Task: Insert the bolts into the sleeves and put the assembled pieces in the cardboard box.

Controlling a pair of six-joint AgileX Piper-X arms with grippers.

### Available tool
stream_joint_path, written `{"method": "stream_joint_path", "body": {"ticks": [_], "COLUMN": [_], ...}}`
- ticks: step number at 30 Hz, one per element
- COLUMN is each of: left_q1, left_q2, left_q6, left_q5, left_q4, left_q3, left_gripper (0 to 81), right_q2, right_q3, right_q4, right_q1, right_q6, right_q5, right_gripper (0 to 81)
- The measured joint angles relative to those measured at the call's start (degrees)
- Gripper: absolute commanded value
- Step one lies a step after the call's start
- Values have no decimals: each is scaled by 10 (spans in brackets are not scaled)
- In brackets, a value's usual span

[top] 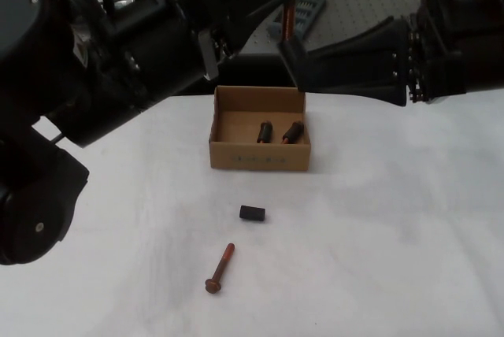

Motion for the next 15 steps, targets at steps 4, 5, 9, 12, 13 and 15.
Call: {"method": "stream_joint_path", "body": {"ticks": [4, 5, 9, 12, 13, 15], "left_q1": [0, 0, 0, 0, 0, 0], "left_q2": [0, 0, 1, 2, 2, 3], "left_q6": [0, 0, 0, 0, 0, 0], "left_q5": [0, 0, 0, 0, 0, 0], "left_q4": [-4, -4, -8, -8, -8, -8], "left_q3": [0, 0, 0, 0, 0, 0], "left_gripper": [6, 6, 6, 6, 6, 6], "right_q2": [0, 0, 0, 0, -2, -2], "right_q3": [0, 0, 0, 0, 0, 0], "right_q4": [0, 0, 0, 0, 0, 0], "right_q1": [-2, -2, -2, -2, -2, -2], "right_q6": [4, 5, 5, 5, 5, 5], "right_q5": [3, 3, 8, 13, 16, 16], "right_gripper": [19, 19, 19, 19, 19, 19]}}
